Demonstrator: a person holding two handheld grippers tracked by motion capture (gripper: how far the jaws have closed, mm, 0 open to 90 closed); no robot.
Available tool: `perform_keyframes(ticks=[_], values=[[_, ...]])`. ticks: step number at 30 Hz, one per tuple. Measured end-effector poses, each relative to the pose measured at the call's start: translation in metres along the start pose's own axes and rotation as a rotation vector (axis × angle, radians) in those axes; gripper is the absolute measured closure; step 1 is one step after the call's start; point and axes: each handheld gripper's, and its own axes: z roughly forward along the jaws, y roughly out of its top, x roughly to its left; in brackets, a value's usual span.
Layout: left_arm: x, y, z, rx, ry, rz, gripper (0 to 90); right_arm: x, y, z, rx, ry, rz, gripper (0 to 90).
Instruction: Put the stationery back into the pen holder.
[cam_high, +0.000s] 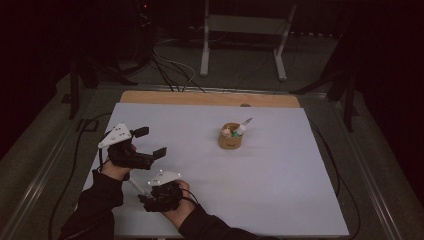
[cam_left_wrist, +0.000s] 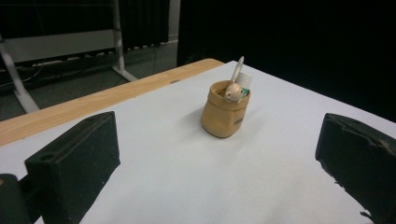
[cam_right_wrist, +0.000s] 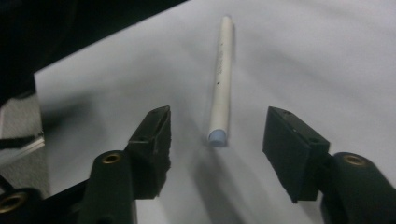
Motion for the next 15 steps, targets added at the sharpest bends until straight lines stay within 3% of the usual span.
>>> perform_keyframes(ticks=[3,9,15], values=[[0.001,-0.001,0.001,0.001,-0.002,-0.006,0.2,0.004,0.0,0.012,0.037,-0.025,-0.032,50.3],[0.005,-0.001,-0.001,-0.007,-0.003,-0.026,0.3,0.007,0.005,0.023,0.07,-0.066,-0.103,56.8],[0.006,-0.002,0.0,-0.001,0.0,-0.023,0.2,0.01,0.007,0.035,0.104,-0.065,-0.13,64.9]])
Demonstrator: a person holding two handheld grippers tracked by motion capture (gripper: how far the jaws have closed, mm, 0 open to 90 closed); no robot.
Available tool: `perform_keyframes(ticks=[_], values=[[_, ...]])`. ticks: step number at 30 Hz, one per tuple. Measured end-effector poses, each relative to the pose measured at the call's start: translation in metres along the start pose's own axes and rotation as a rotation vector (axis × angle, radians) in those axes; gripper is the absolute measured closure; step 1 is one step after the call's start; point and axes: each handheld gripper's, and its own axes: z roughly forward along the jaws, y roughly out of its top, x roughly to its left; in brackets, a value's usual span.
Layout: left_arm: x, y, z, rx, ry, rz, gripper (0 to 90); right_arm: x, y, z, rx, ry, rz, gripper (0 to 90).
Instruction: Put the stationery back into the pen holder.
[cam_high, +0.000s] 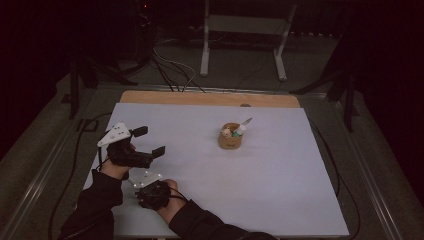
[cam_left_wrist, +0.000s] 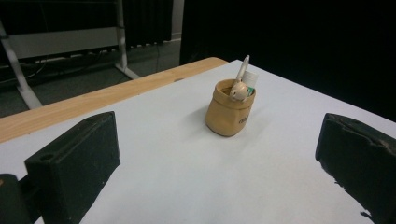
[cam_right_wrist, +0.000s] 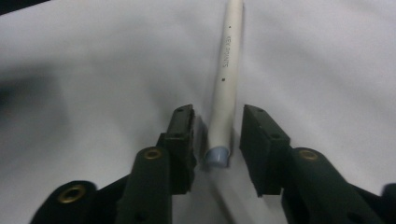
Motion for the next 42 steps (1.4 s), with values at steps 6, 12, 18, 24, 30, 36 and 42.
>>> perform_keyframes(ticks=[6,12,18,24,30,36,42], values=[[0.001,0.0,0.0,-0.001,0.001,0.001,0.2,-0.004,0.004,0.002,0.018,-0.013,-0.001,75.0],[0.0,0.0,0.0,0.0,0.003,0.003,0.2,-0.003,0.007,0.002,0.039,-0.025,-0.013,78.4],[0.001,-0.001,0.001,-0.001,0.004,0.0,0.2,-0.008,0.008,-0.007,0.023,-0.001,0.015,78.6],[0.001,0.0,0.001,-0.002,0.004,0.0,0.2,-0.015,0.006,-0.019,0.006,-0.003,0.003,78.6],[0.0,0.0,0.002,0.0,0.001,0.002,0.2,-0.023,0.003,-0.035,-0.01,-0.014,-0.011,78.6],[-0.001,0.0,0.001,-0.002,-0.003,0.008,0.3,-0.037,-0.002,-0.049,0.002,-0.022,-0.013,78.6],[-0.002,0.0,0.004,0.005,-0.009,0.01,0.2,-0.057,-0.01,-0.064,0.022,-0.04,0.007,78.6]])
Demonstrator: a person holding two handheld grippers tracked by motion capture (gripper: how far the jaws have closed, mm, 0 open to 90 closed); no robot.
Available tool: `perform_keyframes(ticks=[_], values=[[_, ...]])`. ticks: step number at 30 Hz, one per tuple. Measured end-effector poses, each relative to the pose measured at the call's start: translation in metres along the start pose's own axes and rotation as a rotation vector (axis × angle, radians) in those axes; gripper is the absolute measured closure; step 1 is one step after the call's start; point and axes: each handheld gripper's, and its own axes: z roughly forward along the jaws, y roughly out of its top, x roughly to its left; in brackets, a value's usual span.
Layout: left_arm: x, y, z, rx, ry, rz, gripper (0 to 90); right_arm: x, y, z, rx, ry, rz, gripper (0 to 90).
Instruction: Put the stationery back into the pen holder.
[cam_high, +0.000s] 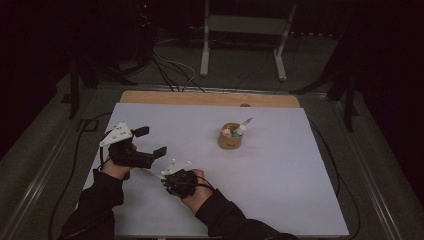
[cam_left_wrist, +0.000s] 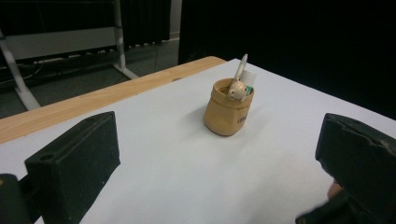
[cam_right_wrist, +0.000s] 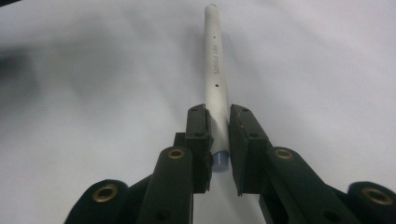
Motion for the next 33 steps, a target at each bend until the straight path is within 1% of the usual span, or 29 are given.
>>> perform_keyframes(ticks=[5,8,10,11,16,17,18,20,22,23,25,27,28,30,31,33], values=[[-0.001,-0.001,0.003,0.007,-0.01,0.004,0.2,-0.013,-0.008,-0.011,0.009,-0.009,0.016,78.5],[-0.002,-0.001,0.004,0.01,-0.017,0.003,0.2,-0.019,-0.013,-0.017,0.017,-0.012,0.026,78.5],[-0.003,-0.002,0.005,0.011,-0.02,0.005,0.2,-0.021,-0.015,-0.019,0.021,-0.011,0.021,78.5],[-0.004,-0.002,0.006,0.011,-0.023,0.004,0.2,-0.024,-0.018,-0.023,0.026,-0.012,0.021,78.5],[-0.006,-0.003,0.009,0.021,-0.036,0.011,0.2,-0.03,-0.022,-0.034,0.032,-0.014,0.021,78.5],[-0.007,-0.003,0.009,0.025,-0.039,0.015,0.2,-0.031,-0.023,-0.036,0.031,-0.012,0.03,78.5],[-0.007,-0.003,0.01,0.027,-0.042,0.016,0.2,-0.032,-0.024,-0.038,0.035,-0.007,0.028,78.5],[-0.009,-0.004,0.01,0.029,-0.057,0.02,0.2,-0.034,-0.026,-0.043,0.038,-0.004,0.032,78.5],[-0.01,-0.003,0.011,0.03,-0.062,0.026,0.2,-0.035,-0.027,-0.046,0.04,-0.003,0.034,78.5],[-0.011,-0.003,0.011,0.028,-0.067,0.027,0.2,-0.037,-0.028,-0.051,0.04,-0.01,0.028,78.5],[-0.012,-0.003,0.012,0.031,-0.077,0.028,0.2,-0.041,-0.029,-0.056,0.038,-0.008,0.026,78.5],[-0.014,-0.003,0.012,0.035,-0.078,0.032,0.2,-0.043,-0.03,-0.058,0.033,-0.014,0.027,78.5],[-0.016,-0.003,0.013,0.048,-0.093,0.038,0.2,-0.044,-0.031,-0.06,0.031,-0.012,0.027,78.5],[-0.018,-0.002,0.014,0.054,-0.095,0.044,0.2,-0.051,-0.034,-0.066,0.028,-0.008,0.022,78.5],[-0.019,-0.002,0.015,0.06,-0.106,0.038,0.2,-0.053,-0.036,-0.069,0.026,-0.004,0.024,78.5],[-0.019,-0.002,0.015,0.064,-0.11,0.035,0.2,-0.055,-0.037,-0.071,0.023,-0.007,0.024,78.5]])
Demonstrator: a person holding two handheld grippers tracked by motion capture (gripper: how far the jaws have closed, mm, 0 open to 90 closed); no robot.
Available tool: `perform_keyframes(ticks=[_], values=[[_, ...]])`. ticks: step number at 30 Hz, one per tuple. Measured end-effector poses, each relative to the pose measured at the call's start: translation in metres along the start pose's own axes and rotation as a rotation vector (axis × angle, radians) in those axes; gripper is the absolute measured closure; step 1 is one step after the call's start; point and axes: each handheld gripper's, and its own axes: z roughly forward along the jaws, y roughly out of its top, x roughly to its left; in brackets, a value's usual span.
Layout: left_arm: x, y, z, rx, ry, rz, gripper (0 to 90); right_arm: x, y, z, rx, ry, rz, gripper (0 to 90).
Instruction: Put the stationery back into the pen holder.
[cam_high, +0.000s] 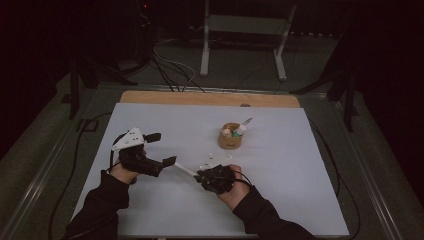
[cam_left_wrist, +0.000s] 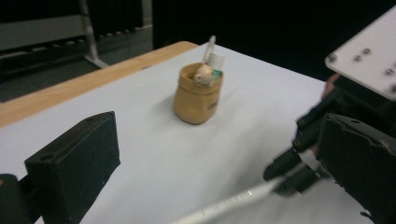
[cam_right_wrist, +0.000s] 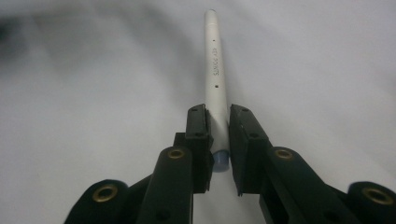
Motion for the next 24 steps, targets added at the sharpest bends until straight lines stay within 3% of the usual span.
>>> perform_keyframes(ticks=[2,6,8,11,17,18,19,24], values=[[-0.005,-0.001,0.004,0.012,-0.029,0.033,0.2,-0.008,-0.004,-0.007,-0.003,0.007,0.006,78.5],[-0.01,-0.003,0.009,0.018,-0.04,0.073,0.2,-0.015,-0.008,-0.013,0.0,0.006,0.009,78.5],[-0.014,-0.005,0.015,0.02,-0.049,0.135,0.3,-0.021,-0.011,-0.018,0.011,0.007,0.015,78.4],[-0.018,-0.007,0.022,0.037,-0.076,0.195,0.3,-0.025,-0.013,-0.022,0.017,0.01,0.026,78.5],[-0.022,-0.013,0.032,0.076,-0.123,0.217,1.0,-0.03,-0.016,-0.032,0.005,0.021,0.051,78.5],[-0.022,-0.013,0.032,0.076,-0.123,0.217,1.0,-0.03,-0.016,-0.032,0.005,0.021,0.051,78.5],[-0.024,-0.014,0.035,0.111,-0.121,0.212,1.0,-0.031,-0.016,-0.033,0.001,0.023,0.055,78.4],[-0.03,-0.016,0.04,0.155,-0.127,0.256,1.1,-0.033,-0.014,-0.038,-0.007,0.028,0.066,78.4]])
